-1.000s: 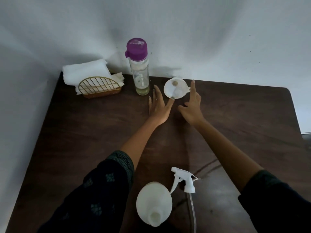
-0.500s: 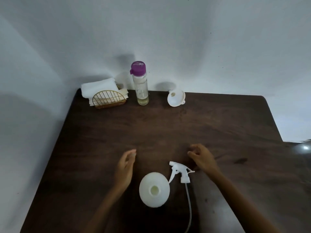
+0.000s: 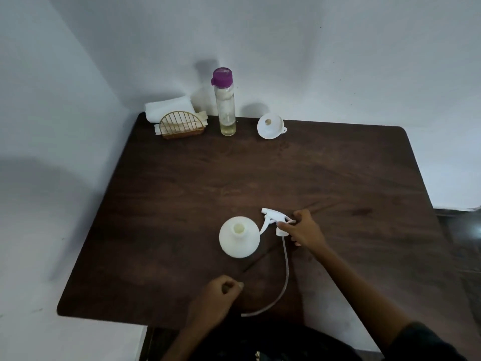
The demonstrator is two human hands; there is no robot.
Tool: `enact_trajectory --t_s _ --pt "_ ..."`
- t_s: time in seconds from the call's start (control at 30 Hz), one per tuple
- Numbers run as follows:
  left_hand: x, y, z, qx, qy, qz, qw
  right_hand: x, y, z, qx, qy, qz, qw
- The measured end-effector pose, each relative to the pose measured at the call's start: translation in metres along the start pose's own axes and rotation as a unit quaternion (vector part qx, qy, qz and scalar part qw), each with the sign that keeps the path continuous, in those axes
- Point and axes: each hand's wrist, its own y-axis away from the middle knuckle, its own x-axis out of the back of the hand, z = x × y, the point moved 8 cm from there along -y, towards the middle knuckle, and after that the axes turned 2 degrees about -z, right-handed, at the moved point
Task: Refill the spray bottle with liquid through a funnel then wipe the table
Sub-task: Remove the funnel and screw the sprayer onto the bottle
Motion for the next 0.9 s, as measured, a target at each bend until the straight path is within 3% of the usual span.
enact_trajectory --t_s 0.23,0.5,0.7,0.83,0.9 --pt "-0.020 0.025 0.045 -0.097 -0.255 0.025 0.962 -0.006 0.005 -0.015 0.017 0.039 0.014 0.999" --pt "-0.031 0.034 0.043 -0.112 -0.368 0.035 0.922 -0.005 0.009 -0.016 0.022 0.014 0.054 0.998" --pt "-0.027 0.037 0.049 -0.111 -0.394 0.044 0.911 0.004 0.020 -0.019 -0.005 -0.102 0.051 0.993" --pt "-0.019 0.042 0.064 -0.153 -0.454 0.082 0.874 0.019 0.026 -0.033 -0.009 -0.268 0.027 0.963" --pt "-0.008 0.052 0.080 -0.217 -0.472 0.143 0.843 0.030 0.032 -0.045 -0.007 -0.332 0.002 0.943"
